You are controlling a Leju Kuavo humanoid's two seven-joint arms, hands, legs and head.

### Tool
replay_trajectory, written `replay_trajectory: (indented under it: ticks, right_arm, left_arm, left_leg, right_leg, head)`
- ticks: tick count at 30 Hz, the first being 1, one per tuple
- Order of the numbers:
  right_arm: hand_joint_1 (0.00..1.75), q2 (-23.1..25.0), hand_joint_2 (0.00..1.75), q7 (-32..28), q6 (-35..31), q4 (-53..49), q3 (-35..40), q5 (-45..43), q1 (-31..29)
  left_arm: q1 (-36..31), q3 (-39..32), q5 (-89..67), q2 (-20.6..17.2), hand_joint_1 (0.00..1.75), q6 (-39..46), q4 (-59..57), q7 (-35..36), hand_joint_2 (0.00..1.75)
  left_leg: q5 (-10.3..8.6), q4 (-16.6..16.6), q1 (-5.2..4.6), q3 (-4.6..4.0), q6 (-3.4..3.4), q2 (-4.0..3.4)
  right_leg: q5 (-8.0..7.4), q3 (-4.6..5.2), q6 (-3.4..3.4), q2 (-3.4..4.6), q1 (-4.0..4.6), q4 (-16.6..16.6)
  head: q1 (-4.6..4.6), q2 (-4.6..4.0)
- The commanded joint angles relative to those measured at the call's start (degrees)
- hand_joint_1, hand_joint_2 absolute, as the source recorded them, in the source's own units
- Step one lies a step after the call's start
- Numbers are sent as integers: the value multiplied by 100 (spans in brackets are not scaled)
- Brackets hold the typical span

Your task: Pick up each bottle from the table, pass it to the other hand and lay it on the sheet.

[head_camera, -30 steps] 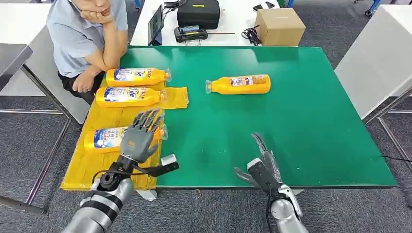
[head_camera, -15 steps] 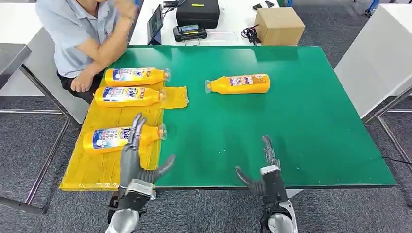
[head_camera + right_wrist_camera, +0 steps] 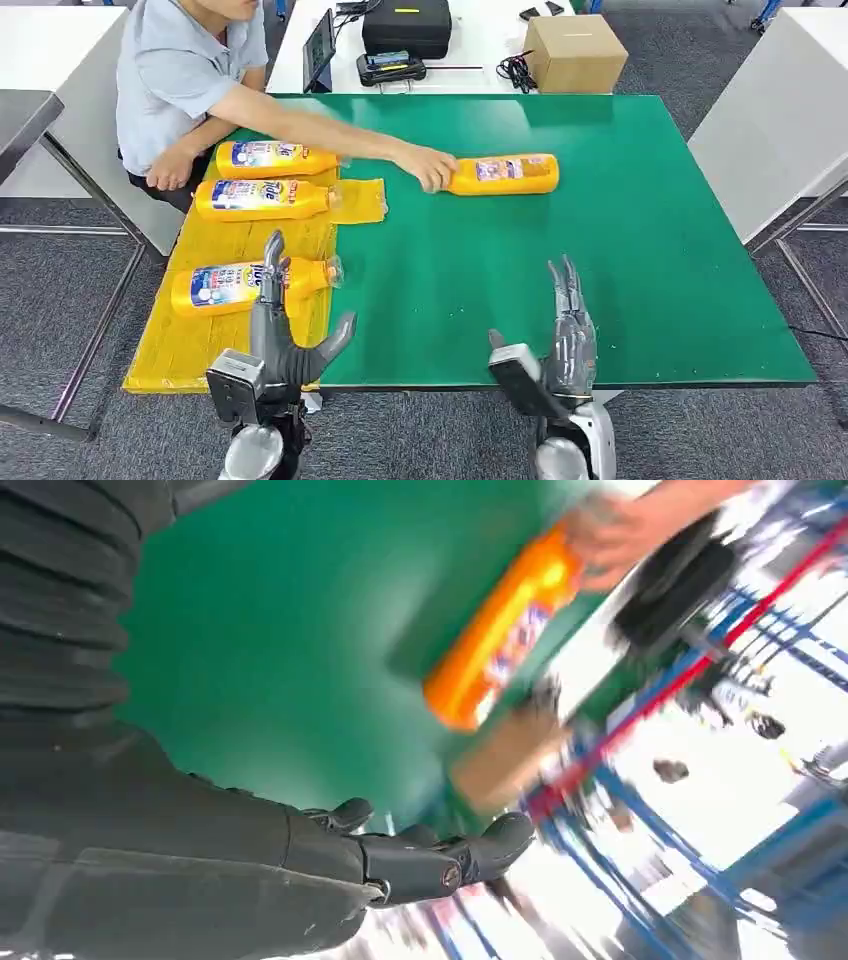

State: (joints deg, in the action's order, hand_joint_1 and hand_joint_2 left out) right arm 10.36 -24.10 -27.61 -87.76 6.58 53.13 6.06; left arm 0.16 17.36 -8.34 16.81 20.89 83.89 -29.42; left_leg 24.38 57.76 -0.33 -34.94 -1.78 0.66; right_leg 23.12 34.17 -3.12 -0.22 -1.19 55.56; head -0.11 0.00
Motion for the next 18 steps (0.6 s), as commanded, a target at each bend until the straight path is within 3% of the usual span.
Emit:
replay_trajectory:
  ticks: [1, 4, 6, 12, 17, 18]
  right_arm:
    - [0, -1199, 175, 438, 545, -31, 560, -174, -67]
    - [0, -1394, 175, 511, 1374, -202, 418, -771, -80]
    - [0, -1480, 175, 732, 1130, -179, 406, -106, -105]
    - [0, -1473, 175, 730, 1127, -170, 398, -105, -106]
    - [0, -1830, 175, 1425, 1333, 154, 444, 791, -148]
    - [0, -1899, 175, 1432, 1430, 231, 455, 741, -182]
  left_arm:
    - [438, 515, 562, -391, 0, -866, 149, 294, 175]
    - [556, 442, 579, -305, 0, -655, 253, 290, 175]
    - [519, 506, 526, -308, 0, -562, 251, 247, 175]
    - [488, 508, 521, -290, 0, -543, 246, 258, 175]
    - [497, 790, 234, -469, 0, -687, 219, 858, 175]
    - [508, 860, 85, -502, 0, -655, 260, 823, 0]
  left_leg:
    - [19, -5, 9, 43, 11, -17]
    - [21, -1, 6, 37, 11, -15]
    - [15, 1, -1, 24, 9, -7]
    - [11, -2, -2, 14, 3, -11]
    - [22, 2, 5, 35, 9, -12]
    - [16, -4, 1, 31, 5, -11]
  right_leg:
    - [11, -43, 15, 13, 10, -13]
    - [13, -39, 15, 10, 8, -9]
    - [11, -25, 14, 3, 3, -3]
    - [3, -13, 9, 8, 2, -5]
    - [13, -36, 16, 6, 9, -7]
    - [9, -31, 12, 6, 4, -8]
  head:
    - [0, 0]
    - [0, 0]
    - [0, 0]
    - [0, 0]
    - [0, 0]
    - [-2, 0]
